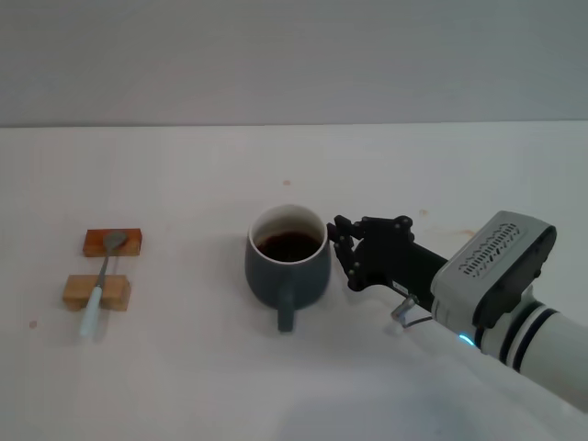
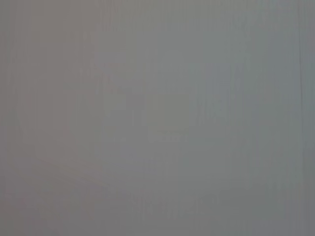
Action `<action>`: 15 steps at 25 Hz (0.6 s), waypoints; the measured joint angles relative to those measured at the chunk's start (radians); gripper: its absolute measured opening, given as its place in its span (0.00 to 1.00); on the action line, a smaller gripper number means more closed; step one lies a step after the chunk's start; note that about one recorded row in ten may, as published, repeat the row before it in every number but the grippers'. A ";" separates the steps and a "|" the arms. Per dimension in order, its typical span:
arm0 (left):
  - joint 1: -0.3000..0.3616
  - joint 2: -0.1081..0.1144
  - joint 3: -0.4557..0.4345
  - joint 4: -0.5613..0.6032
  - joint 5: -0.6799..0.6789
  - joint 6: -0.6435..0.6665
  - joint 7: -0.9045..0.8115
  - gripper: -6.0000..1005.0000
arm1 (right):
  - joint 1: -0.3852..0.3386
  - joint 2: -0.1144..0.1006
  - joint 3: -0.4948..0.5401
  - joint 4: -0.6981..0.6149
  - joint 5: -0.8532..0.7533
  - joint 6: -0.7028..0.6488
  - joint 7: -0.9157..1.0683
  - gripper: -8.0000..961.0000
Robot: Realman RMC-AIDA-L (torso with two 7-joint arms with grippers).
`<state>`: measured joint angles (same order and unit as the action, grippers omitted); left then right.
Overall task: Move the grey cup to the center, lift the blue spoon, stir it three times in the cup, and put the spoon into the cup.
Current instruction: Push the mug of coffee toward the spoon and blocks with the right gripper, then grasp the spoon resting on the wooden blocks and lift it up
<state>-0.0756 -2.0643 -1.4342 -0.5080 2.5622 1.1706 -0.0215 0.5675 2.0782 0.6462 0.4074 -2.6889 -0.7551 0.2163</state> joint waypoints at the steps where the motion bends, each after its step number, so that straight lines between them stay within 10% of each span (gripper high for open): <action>1: 0.001 0.000 0.000 0.000 0.002 0.001 0.000 0.70 | 0.000 0.001 0.000 0.006 0.000 0.000 0.000 0.12; 15: 0.048 0.001 0.078 0.014 0.007 0.001 -0.066 0.70 | -0.032 -0.001 0.148 -0.034 0.010 0.006 -0.006 0.13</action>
<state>-0.0276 -2.0634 -1.3557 -0.4940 2.5694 1.1718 -0.0871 0.5356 2.0775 0.7941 0.3729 -2.6790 -0.7489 0.2104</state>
